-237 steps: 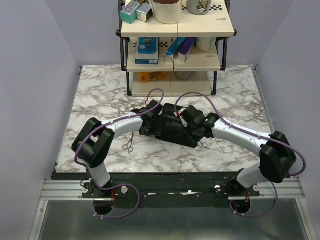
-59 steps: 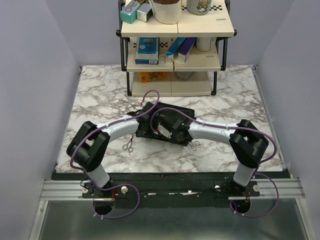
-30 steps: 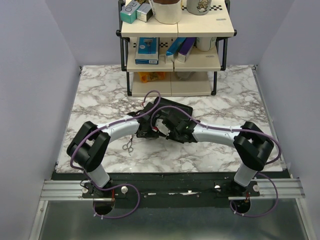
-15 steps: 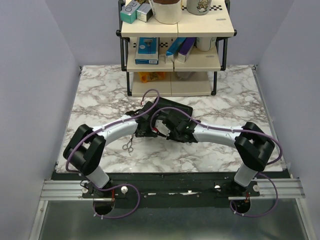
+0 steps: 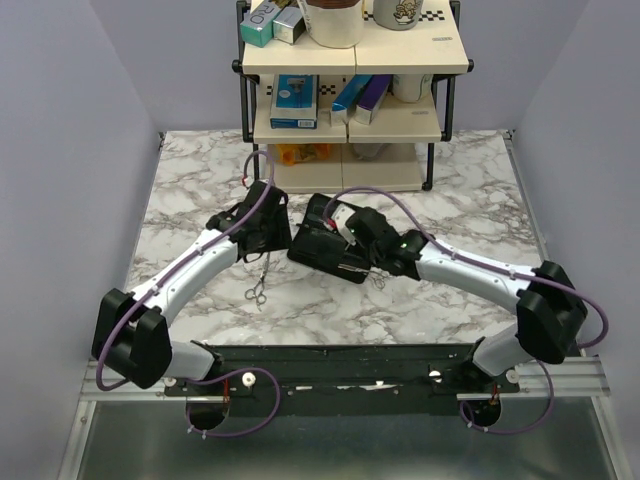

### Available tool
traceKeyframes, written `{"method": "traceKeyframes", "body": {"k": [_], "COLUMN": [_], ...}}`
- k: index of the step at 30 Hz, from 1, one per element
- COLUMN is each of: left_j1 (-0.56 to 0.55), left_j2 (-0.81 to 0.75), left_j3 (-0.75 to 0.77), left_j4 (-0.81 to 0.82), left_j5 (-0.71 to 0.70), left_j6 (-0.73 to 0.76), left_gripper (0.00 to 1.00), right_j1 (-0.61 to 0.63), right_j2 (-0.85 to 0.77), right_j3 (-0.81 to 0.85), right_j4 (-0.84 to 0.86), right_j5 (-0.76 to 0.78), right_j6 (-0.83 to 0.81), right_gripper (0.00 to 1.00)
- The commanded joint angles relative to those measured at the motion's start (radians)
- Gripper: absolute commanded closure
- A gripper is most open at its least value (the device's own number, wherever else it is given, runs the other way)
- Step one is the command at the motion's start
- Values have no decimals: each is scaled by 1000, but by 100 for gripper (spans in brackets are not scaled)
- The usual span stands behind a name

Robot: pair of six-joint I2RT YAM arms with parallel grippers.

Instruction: Sort the hair-cutting tools

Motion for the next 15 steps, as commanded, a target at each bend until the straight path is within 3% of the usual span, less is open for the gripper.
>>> {"method": "traceKeyframes", "body": {"k": [1, 2, 4, 9, 11, 15], "left_j1": [28, 30, 31, 31, 31, 31], "left_j2": [-64, -75, -96, -171, -191, -228], "left_j3": [4, 0, -20, -83, -97, -138], "left_j4": [-14, -9, 6, 51, 58, 69], "left_j5": [38, 45, 76, 140, 147, 177], "left_j6": [21, 21, 22, 18, 13, 19], "left_gripper": [32, 32, 31, 29, 29, 29], "right_j1": [-55, -62, -84, -105, -105, -105], "right_j2": [-89, -97, -115, -189, -200, -116], "right_j3": [-2, 5, 13, -33, -59, -41], "right_j4": [-10, -28, -67, -98, -99, -174], "right_j5": [88, 42, -7, -226, -323, -365], "right_j6": [172, 183, 181, 125, 80, 19], "right_gripper": [65, 65, 52, 31, 27, 25]}}
